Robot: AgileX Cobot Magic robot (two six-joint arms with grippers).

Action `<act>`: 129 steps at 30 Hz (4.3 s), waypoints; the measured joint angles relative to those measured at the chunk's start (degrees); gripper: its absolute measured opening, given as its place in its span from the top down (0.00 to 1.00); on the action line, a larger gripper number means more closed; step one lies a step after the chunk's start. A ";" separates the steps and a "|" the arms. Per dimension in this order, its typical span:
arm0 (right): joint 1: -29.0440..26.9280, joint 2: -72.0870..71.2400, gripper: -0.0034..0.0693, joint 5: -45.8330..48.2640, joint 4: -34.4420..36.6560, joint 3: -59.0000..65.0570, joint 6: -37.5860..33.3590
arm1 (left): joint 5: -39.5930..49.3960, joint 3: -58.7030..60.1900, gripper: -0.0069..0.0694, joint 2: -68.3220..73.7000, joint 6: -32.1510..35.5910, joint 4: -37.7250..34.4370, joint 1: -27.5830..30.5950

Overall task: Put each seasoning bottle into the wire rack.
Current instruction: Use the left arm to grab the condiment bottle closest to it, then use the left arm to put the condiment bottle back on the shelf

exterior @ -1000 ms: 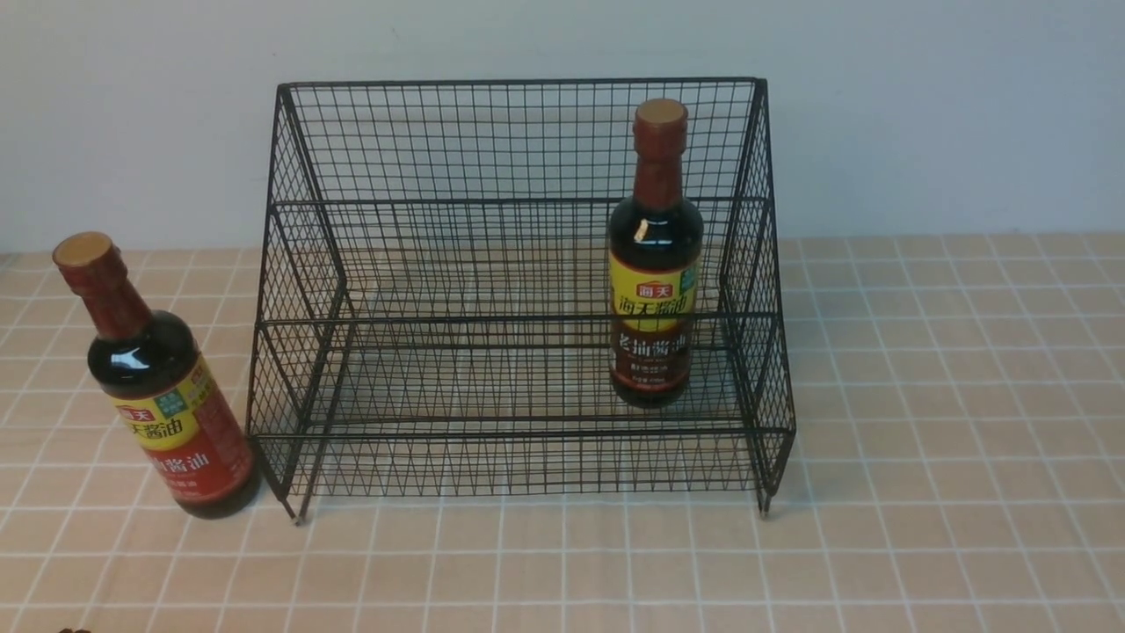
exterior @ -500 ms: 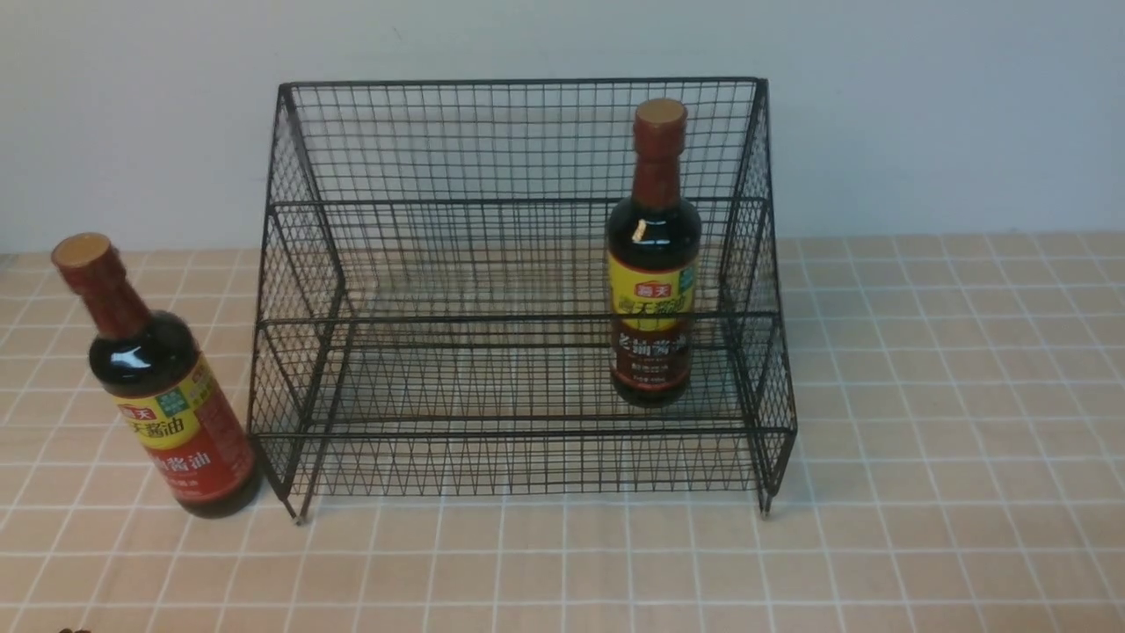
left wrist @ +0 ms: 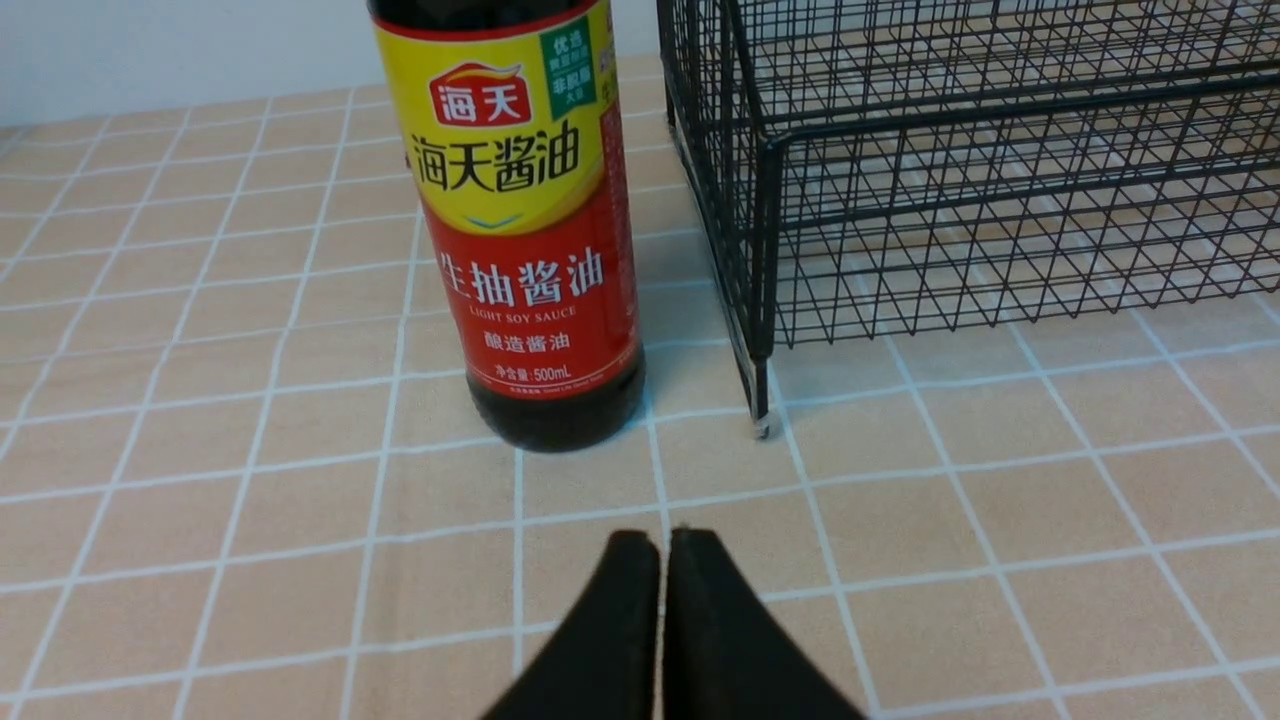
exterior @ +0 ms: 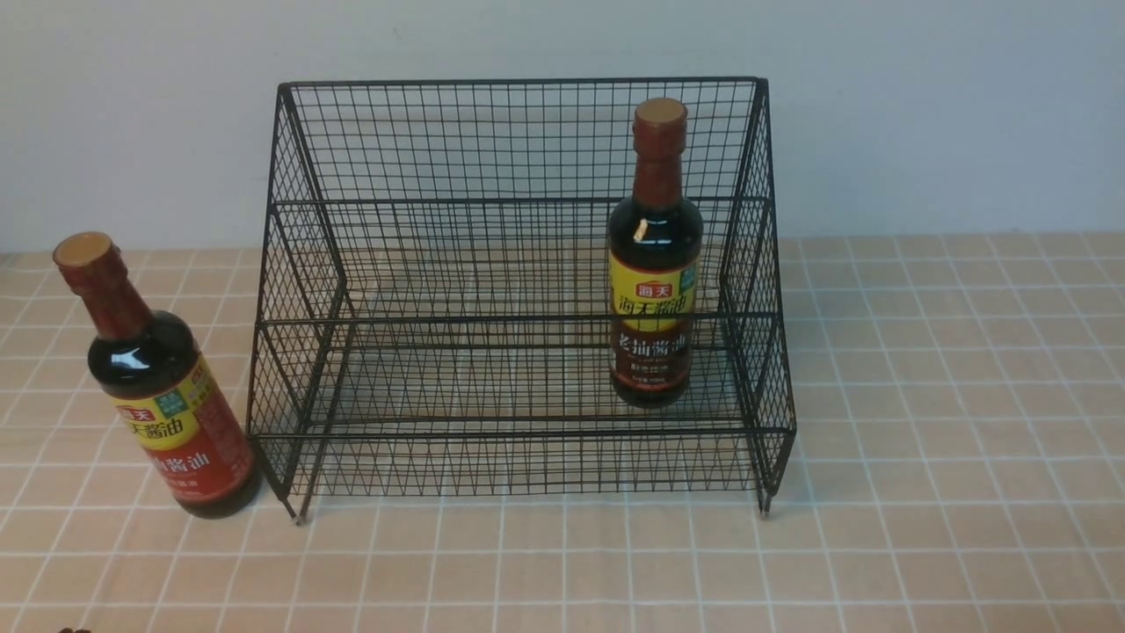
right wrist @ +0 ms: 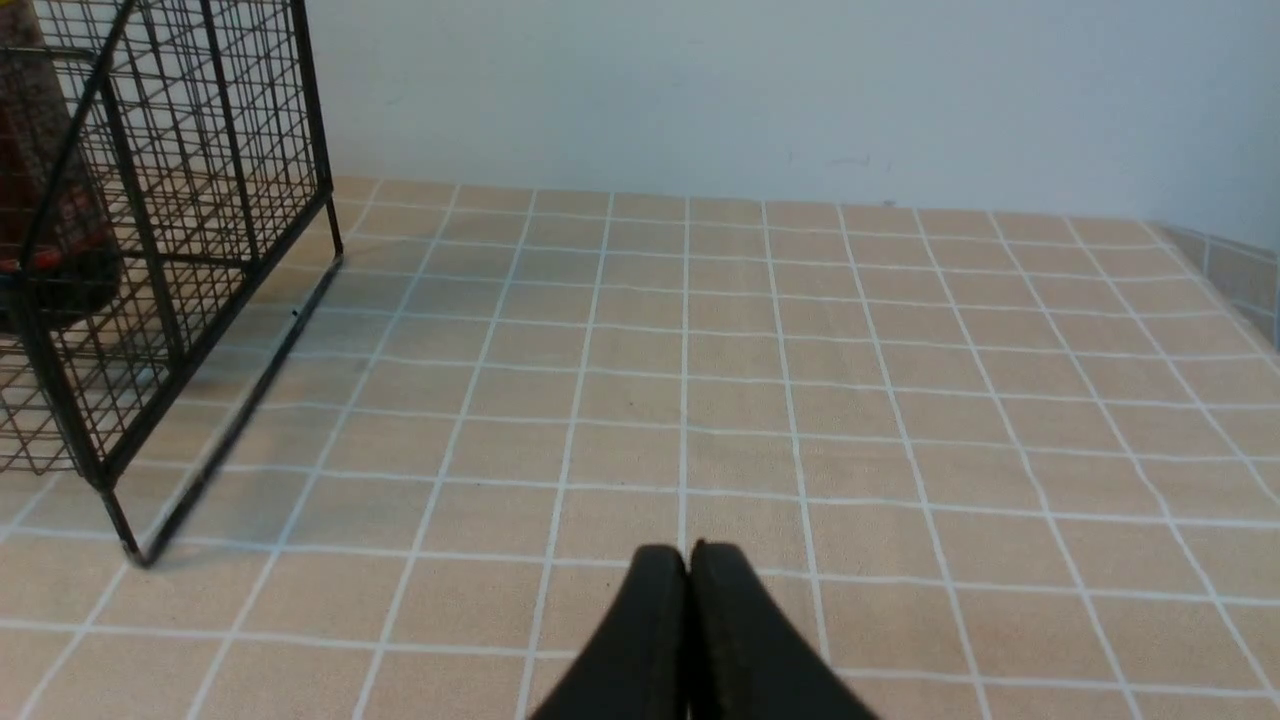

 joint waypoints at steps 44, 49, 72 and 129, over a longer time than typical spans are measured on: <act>0.00 0.00 0.97 0.00 0.00 0.00 0.00 | -48.72 -9.03 0.91 18.03 -2.33 -3.46 0.00; 0.00 0.00 0.97 0.00 0.00 0.00 0.00 | -48.29 -16.90 0.77 33.18 -2.19 -3.46 0.00; 0.00 0.00 0.97 0.00 0.00 0.00 0.00 | -66.89 -25.00 0.15 68.23 3.29 -18.84 0.00; 0.00 0.00 0.97 0.00 -0.07 0.00 0.00 | -35.08 -49.11 0.57 57.44 18.07 -19.05 -9.41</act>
